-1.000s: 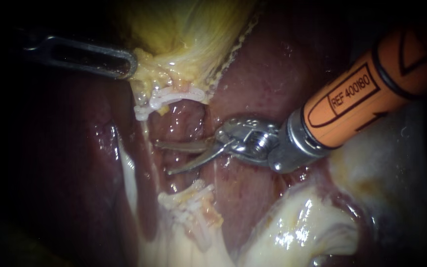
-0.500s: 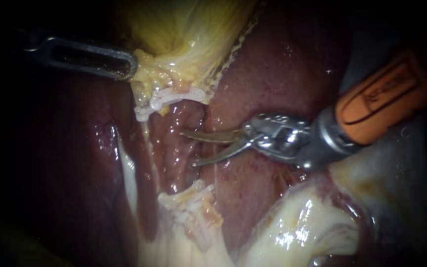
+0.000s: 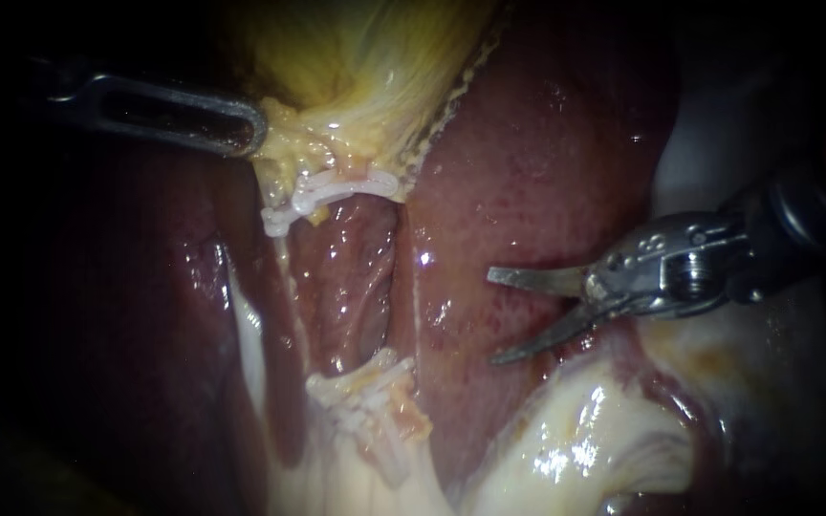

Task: Go back from the cut right tube

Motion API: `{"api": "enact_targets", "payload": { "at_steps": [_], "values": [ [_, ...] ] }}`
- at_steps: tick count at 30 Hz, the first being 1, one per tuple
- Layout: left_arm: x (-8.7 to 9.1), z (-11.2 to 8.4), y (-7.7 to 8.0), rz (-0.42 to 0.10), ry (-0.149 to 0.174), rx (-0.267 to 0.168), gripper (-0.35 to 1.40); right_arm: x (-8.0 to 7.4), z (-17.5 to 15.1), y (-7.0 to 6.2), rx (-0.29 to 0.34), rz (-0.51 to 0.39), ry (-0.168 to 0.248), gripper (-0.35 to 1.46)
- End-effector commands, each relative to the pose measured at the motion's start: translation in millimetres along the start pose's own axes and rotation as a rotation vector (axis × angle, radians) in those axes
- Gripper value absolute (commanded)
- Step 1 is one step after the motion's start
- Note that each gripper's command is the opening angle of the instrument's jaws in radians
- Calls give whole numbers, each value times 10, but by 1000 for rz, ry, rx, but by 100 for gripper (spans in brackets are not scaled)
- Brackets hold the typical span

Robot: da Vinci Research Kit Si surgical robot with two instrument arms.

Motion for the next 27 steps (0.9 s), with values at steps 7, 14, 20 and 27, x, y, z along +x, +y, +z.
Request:
{"api": "enact_targets", "payload": {
  "at_steps": [7,14,20,27],
  "values": [
    [2,2,-2,1,1,2,-35,-3,-10,6,-33,0,-22,143],
    [12,15,-3,7,3,15,-35,-1,-15,9,-44,6,-26,143],
    [27,41,-6,18,25,26,-35,-2,-15,10,-44,7,-26,143],
    [30,55,-8,28,34,32,-35,-3,-15,10,-44,7,-26,143]
  ]
}}
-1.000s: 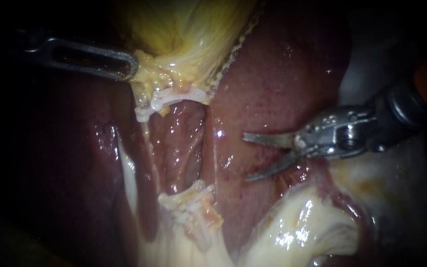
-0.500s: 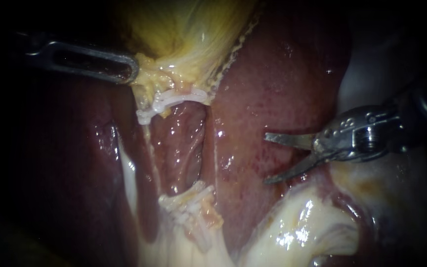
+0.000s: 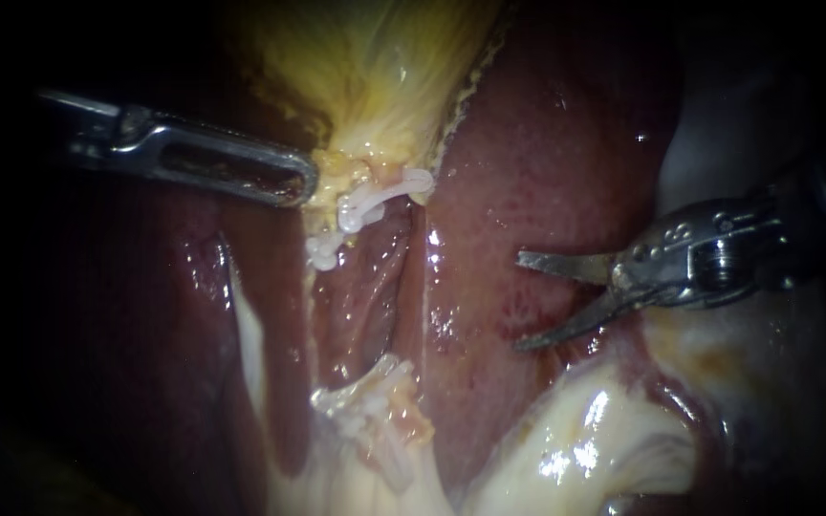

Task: Go back from the cut right tube

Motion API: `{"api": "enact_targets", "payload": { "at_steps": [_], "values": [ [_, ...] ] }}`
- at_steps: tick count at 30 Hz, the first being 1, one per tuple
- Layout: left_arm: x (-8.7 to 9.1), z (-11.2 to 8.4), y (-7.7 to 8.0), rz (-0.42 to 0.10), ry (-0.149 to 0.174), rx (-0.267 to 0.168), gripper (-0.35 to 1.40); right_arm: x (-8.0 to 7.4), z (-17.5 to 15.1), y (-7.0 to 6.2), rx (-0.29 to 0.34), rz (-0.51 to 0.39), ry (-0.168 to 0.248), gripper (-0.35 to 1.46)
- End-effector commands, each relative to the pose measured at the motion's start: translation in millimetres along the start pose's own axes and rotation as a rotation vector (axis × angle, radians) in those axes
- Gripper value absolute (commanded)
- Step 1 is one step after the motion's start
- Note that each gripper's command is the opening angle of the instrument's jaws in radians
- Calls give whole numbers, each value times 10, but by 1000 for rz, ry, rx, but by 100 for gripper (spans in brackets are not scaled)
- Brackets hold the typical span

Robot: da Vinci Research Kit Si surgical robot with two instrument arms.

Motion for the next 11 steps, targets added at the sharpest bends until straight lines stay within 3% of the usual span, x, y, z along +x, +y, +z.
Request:
{"api": "enact_targets", "payload": {
  "at_steps": [1,11],
  "values": [
    [0,0,0,0,1,1,-35,0,0,0,0,1,0,143],
    [0,0,0,0,1,1,-35,-2,1,2,-4,1,0,143]
  ]
}}
